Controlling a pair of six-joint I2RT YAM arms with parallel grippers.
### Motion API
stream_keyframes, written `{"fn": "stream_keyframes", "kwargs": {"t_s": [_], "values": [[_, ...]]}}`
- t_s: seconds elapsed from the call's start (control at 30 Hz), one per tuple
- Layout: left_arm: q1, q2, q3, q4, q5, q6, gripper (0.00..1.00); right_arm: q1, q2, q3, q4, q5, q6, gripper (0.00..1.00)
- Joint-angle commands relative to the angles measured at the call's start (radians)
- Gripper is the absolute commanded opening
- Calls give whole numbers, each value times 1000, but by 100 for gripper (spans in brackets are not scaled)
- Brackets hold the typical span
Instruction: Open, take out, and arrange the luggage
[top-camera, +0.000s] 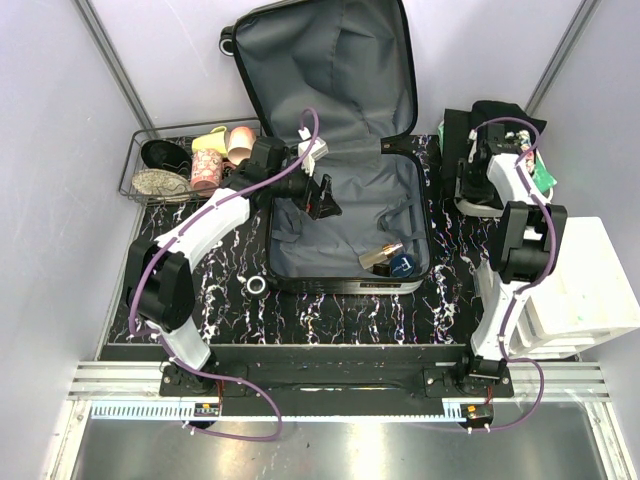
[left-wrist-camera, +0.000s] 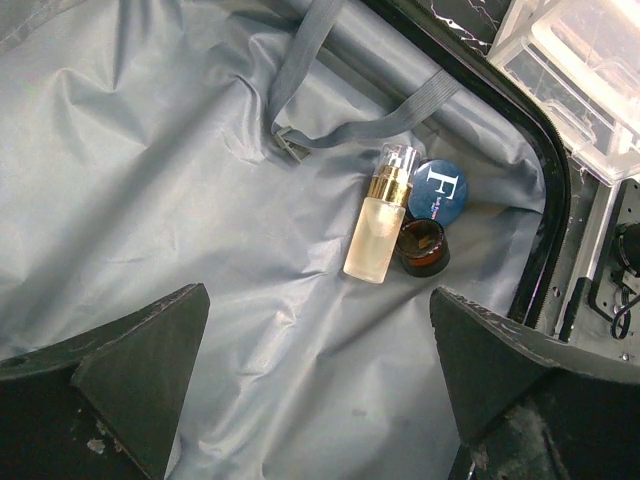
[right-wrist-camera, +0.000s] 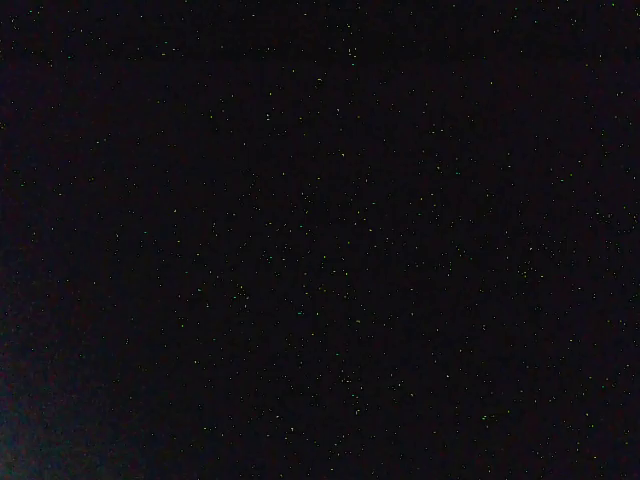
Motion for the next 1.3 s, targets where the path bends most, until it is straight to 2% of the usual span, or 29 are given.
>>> {"fn": "stream_keyframes", "kwargs": {"t_s": [0.0,0.17,0.27,0.33,0.4,0.63,0.7,0.87,0.93,1.0,1.03,1.13,1.27], "values": [[3,-10,11,16,7,-13,98,-24,97,88,164,62,-45,52],[9,-17,11,-7,3,-2,98,-52,123,134,221,85,-92,53],[9,-20,8,-23,9,13,98,-52,114,168,181,38,-138,61],[9,-36,-7,-24,23,39,99,-52,44,151,152,-47,-171,70],[8,-51,-23,-23,24,66,99,-48,-51,121,118,-117,-207,74],[6,-68,-30,-47,56,103,99,-35,-330,117,-179,-202,-252,83],[3,-69,-35,-47,67,102,99,-35,-427,114,-253,-229,-279,90],[-21,-76,-38,-47,78,111,99,-44,-620,157,-512,-161,-385,98],[-32,-80,-33,-53,78,123,99,-110,-651,180,-636,-150,-482,96],[-43,-80,-23,-64,81,142,99,-173,-673,200,-707,-136,-593,89],[-50,-80,-23,-66,92,145,99,-266,-674,202,-744,-138,-621,82],[-63,-77,-20,-66,111,143,99,-398,-642,289,-821,-188,-703,75],[-73,-68,-15,-64,116,145,99,-459,-614,277,-833,-210,-769,68]]}}
